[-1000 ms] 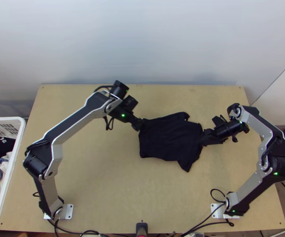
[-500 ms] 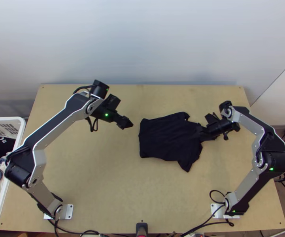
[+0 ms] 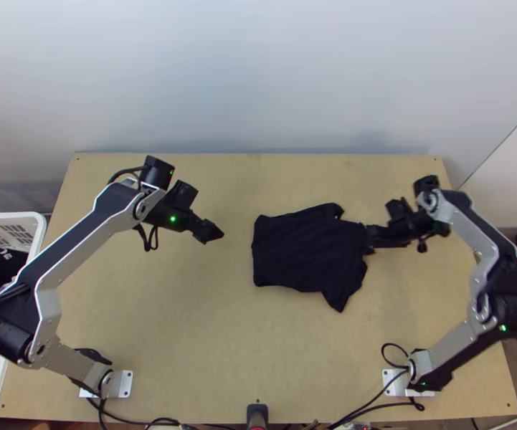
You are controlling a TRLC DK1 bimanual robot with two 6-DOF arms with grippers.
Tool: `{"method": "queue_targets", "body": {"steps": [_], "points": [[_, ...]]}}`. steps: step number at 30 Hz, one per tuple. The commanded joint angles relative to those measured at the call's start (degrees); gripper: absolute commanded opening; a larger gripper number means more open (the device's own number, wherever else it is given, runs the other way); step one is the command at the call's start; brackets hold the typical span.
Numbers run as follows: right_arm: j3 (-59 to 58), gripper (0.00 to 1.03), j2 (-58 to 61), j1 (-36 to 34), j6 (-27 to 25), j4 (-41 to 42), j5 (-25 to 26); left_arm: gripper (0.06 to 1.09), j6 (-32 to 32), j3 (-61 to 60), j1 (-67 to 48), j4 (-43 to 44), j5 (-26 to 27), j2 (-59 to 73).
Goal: Fold the t-shirt
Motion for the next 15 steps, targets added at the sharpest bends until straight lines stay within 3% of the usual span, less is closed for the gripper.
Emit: {"method": "queue_targets", "body": {"steps": [1,13,15], "points": [[1.53,0.95,-9.34,-3.99,-3.33,-5.65,4.85,1.05,0.46,-3.09,0.39,0.24,0.04,-2.3],[3.29,0.92,-7.93,25.81,0.01,-4.25,13.46,1.05,0.72,-6.51,3.99,1.29,-1.63,-6.08],[2.94,0.84,-7.05,28.71,0.01,-1.44,14.6,1.05,0.9,-7.13,5.84,1.29,-1.63,-7.05]]}}
